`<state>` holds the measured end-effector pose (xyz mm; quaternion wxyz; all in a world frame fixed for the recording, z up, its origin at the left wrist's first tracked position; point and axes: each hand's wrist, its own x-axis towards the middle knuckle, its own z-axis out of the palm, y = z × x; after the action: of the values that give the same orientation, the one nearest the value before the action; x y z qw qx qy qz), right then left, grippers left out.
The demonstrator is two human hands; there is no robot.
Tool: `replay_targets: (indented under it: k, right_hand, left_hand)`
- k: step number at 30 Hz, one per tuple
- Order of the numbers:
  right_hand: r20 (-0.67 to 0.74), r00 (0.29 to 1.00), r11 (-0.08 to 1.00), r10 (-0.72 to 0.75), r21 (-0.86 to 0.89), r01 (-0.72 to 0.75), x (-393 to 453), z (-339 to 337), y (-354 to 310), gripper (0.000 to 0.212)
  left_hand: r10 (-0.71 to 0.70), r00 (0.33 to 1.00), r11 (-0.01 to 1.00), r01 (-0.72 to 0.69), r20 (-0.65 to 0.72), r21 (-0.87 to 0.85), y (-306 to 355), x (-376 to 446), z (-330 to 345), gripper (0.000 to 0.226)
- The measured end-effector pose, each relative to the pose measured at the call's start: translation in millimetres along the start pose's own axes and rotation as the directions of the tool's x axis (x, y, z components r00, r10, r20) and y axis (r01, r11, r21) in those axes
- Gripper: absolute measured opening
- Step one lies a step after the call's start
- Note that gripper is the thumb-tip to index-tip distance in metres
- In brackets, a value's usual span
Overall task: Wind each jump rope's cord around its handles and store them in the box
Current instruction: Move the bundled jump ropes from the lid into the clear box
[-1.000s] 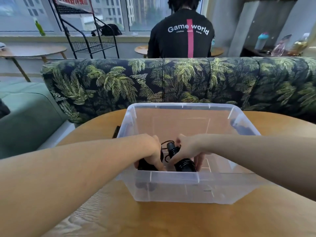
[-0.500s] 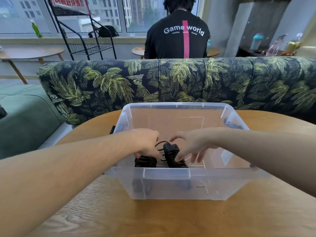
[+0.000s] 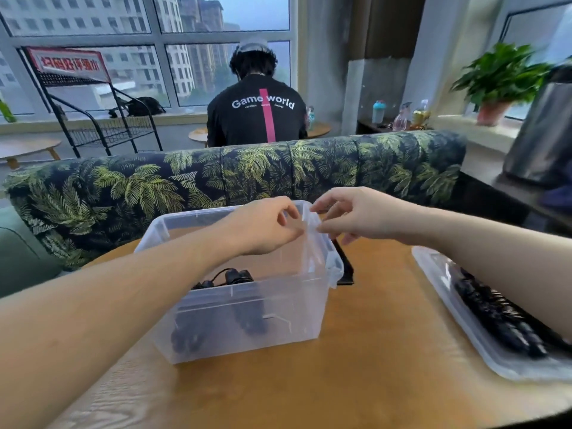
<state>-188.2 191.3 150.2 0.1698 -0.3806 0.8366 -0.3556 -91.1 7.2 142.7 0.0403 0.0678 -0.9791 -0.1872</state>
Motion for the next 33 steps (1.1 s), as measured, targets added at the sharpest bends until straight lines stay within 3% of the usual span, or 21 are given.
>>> replay_targets:
  k: [5,11,14,18,24,29,33]
  right_hand:
    - [-0.134,0.986,0.995,0.096,0.005,-0.096,-57,-45,54,0.027]
    - [-0.227,0.938,0.964,0.262,0.008,-0.267,-115,-87,136,0.023]
    - [-0.260,0.898,0.928,0.356,-0.011,-0.372,-136,-102,178,0.023]
    - [-0.309,0.850,0.869,0.428,-0.120,-0.481,-153,-115,234,0.025]
    - [-0.444,0.785,0.857,0.431,-0.072,-0.511,-144,-126,290,0.023]
    - [-0.384,0.791,0.823,0.476,-0.122,-0.555,-112,-131,310,0.039]
    - [-0.410,0.751,0.759,0.517,-0.186,-0.624,-84,-128,320,0.062]
  left_hand:
    - [0.141,0.988,0.987,-0.144,-0.057,-0.065,72,9,35,0.025]
    - [0.197,0.978,0.973,-0.187,0.066,-0.137,139,28,101,0.025]
    - [0.156,0.974,0.964,-0.113,0.166,-0.241,167,42,136,0.031]
    - [0.075,0.927,0.911,0.086,0.367,-0.404,201,57,185,0.045]
    - [-0.041,0.872,0.781,0.333,0.488,-0.529,243,87,243,0.084]
    - [-0.095,0.901,0.833,0.305,0.423,-0.462,259,114,275,0.086]
    - [-0.099,0.898,0.851,0.300,0.429,-0.431,261,129,284,0.085]
